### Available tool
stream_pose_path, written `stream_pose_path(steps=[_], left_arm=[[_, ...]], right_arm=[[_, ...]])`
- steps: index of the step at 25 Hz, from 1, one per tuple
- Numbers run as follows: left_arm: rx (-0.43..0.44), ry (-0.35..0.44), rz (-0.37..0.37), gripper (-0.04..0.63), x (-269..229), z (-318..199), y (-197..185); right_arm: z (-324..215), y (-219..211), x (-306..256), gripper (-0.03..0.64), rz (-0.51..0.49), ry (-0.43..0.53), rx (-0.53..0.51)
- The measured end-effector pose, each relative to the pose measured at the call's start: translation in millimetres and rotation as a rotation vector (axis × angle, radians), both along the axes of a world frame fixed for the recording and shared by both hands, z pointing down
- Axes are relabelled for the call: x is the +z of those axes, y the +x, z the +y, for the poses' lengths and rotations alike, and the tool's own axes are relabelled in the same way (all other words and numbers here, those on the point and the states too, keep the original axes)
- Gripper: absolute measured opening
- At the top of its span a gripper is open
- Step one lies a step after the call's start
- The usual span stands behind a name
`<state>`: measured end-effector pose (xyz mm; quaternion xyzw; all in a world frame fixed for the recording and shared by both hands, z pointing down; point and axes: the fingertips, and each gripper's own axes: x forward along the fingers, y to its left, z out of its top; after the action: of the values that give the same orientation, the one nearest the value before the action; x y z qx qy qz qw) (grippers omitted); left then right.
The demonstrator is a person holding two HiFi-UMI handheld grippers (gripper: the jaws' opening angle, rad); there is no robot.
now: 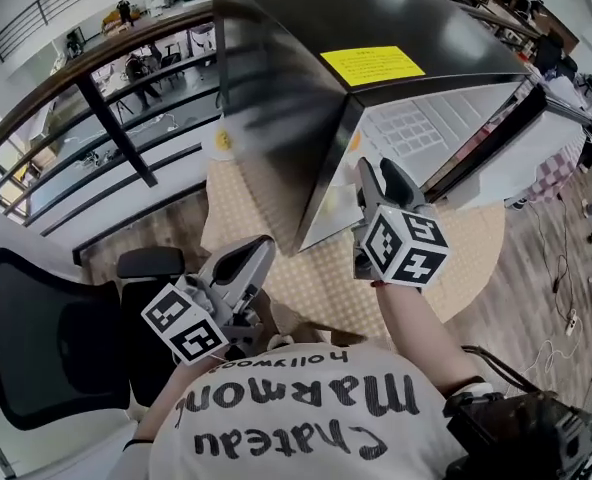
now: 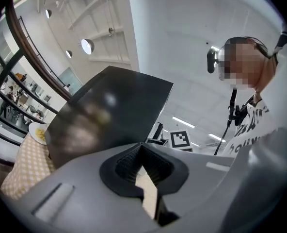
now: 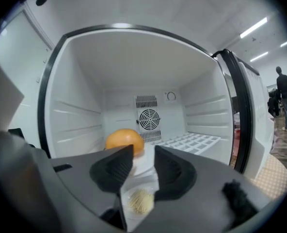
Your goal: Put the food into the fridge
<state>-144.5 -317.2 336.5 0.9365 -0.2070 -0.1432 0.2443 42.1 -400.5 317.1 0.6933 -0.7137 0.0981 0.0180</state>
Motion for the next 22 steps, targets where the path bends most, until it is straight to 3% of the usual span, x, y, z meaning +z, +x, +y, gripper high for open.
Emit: stream_pose_path(steps=[1, 2, 7, 14, 22], left_arm=[[0.015, 0.004, -0.005, 0.003, 1, 3, 1], [0.029, 0.006, -0.01, 0.003, 4, 5, 2], [0.056, -0.009, -0.004, 0.003, 14, 12, 4], [0.056, 0.008, -0.022, 0.003, 9, 57, 23], [-0.006, 0.02, -0.014, 0.003, 13, 152, 65]], right_arm=[[7, 1, -2, 0.082, -0.012, 0.012, 0.001], [13, 2, -3, 0.038, -0.02, 0.022, 0.008], [42, 4, 7, 0.023, -0.031, 0.02, 0.004], [105, 30, 23, 0.017, -0.159, 0.026, -0.001], [207, 77, 40, 0.015, -0.165, 0.019, -0.051]])
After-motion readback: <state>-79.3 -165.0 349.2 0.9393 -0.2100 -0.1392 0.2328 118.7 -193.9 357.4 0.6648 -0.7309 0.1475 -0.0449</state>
